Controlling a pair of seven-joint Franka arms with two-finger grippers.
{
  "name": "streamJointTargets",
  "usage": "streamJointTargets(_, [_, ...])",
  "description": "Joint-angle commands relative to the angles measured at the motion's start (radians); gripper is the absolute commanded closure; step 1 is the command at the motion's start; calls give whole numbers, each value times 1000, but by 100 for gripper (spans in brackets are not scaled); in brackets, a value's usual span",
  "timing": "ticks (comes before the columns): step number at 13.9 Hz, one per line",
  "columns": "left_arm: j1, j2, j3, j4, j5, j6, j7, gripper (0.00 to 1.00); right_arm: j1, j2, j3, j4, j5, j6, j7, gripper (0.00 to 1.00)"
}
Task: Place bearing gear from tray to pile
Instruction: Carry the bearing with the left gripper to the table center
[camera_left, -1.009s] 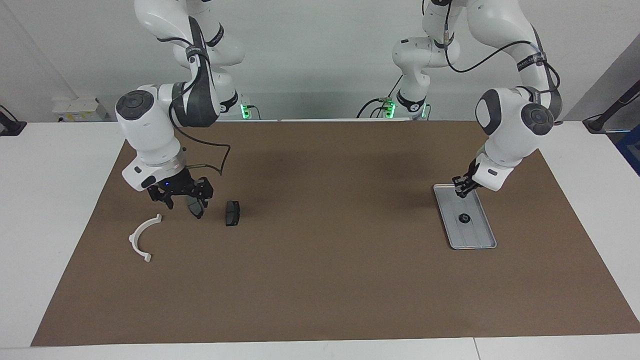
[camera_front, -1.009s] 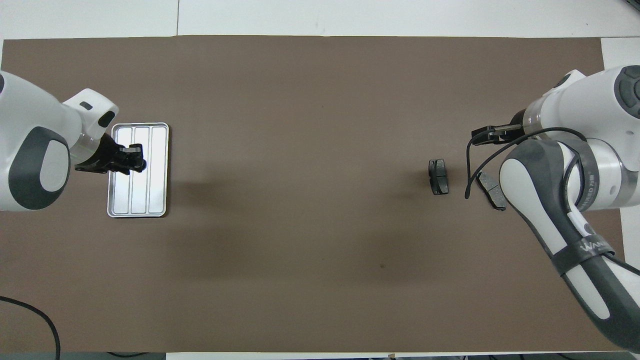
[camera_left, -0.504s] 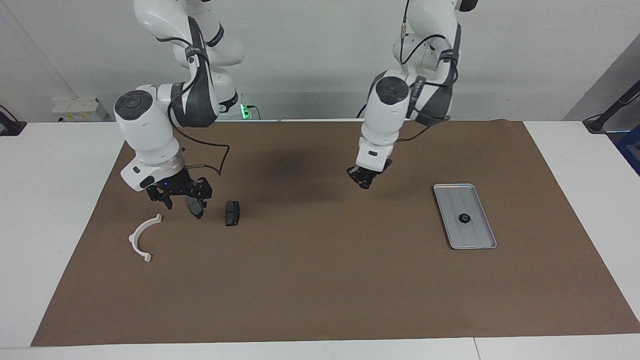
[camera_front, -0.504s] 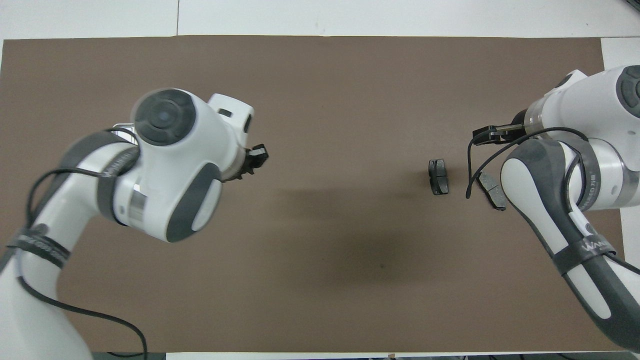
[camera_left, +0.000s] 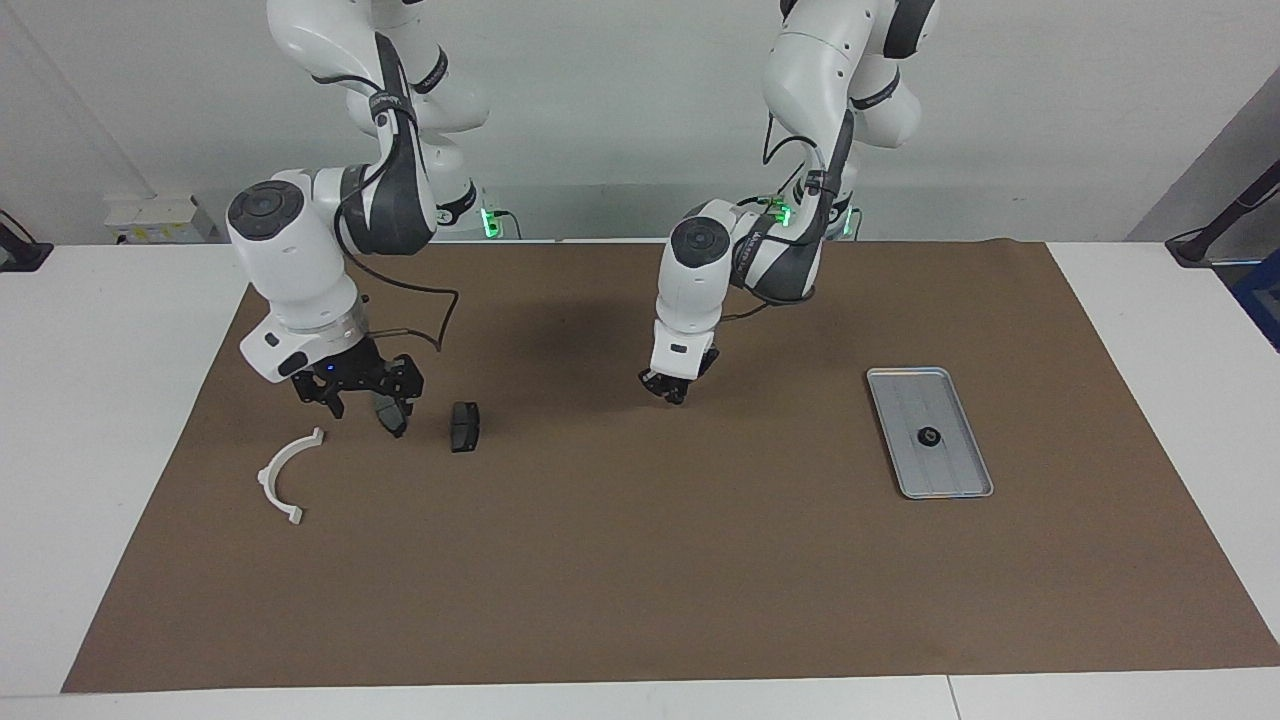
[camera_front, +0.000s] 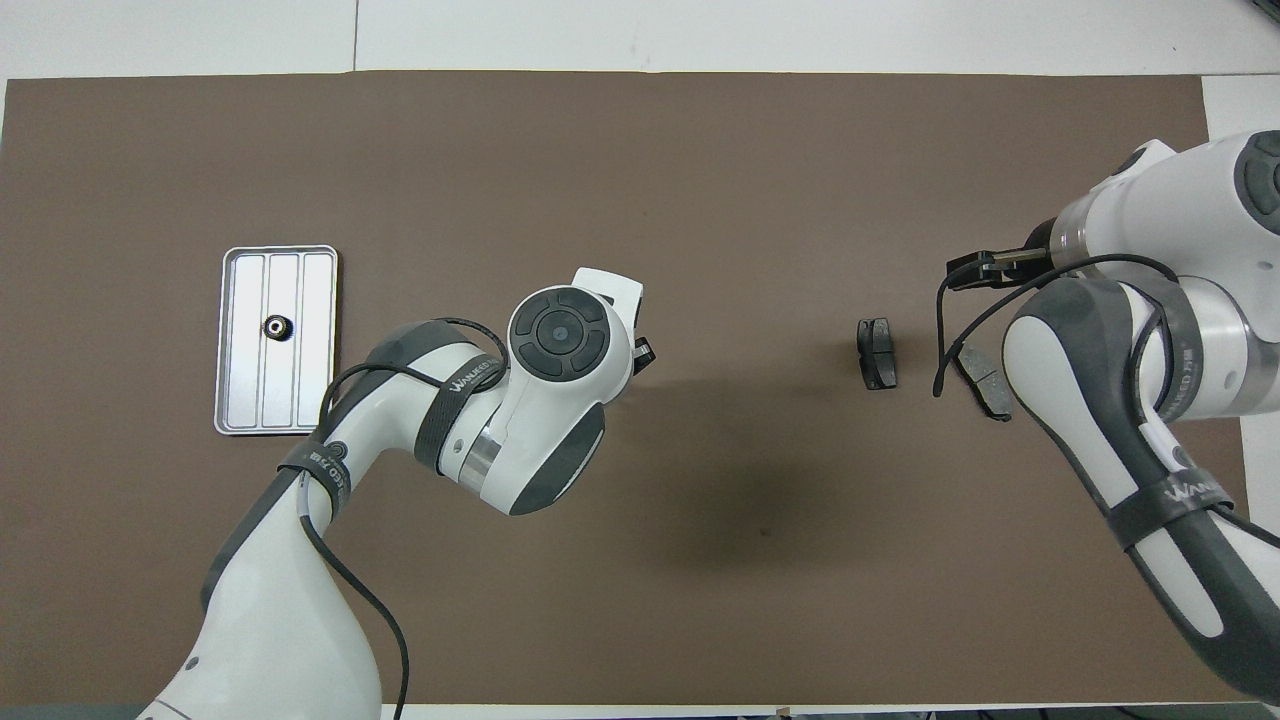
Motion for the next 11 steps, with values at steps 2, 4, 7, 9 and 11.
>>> streamJointTargets(2, [-48,-14,24,-50,1,72,-37,100,-9,-8,2,-4,28,4,-4,0])
streamJointTargets(4, [-54,-13,24,-70,16,108,-59,100,-9,-8,2,-4,28,4,-4,0])
streamJointTargets(7, [-56,-5,24,-79,23,131,-63,100,-9,-8,2,-4,28,4,-4,0])
streamJointTargets(9, [-57,-5,24,-102,32,160,-62,100,-9,-8,2,-4,28,4,-4,0])
streamJointTargets(11, [-57,-6,21,-133,56,214,-59,48,-9,-8,2,-4,28,4,-4,0])
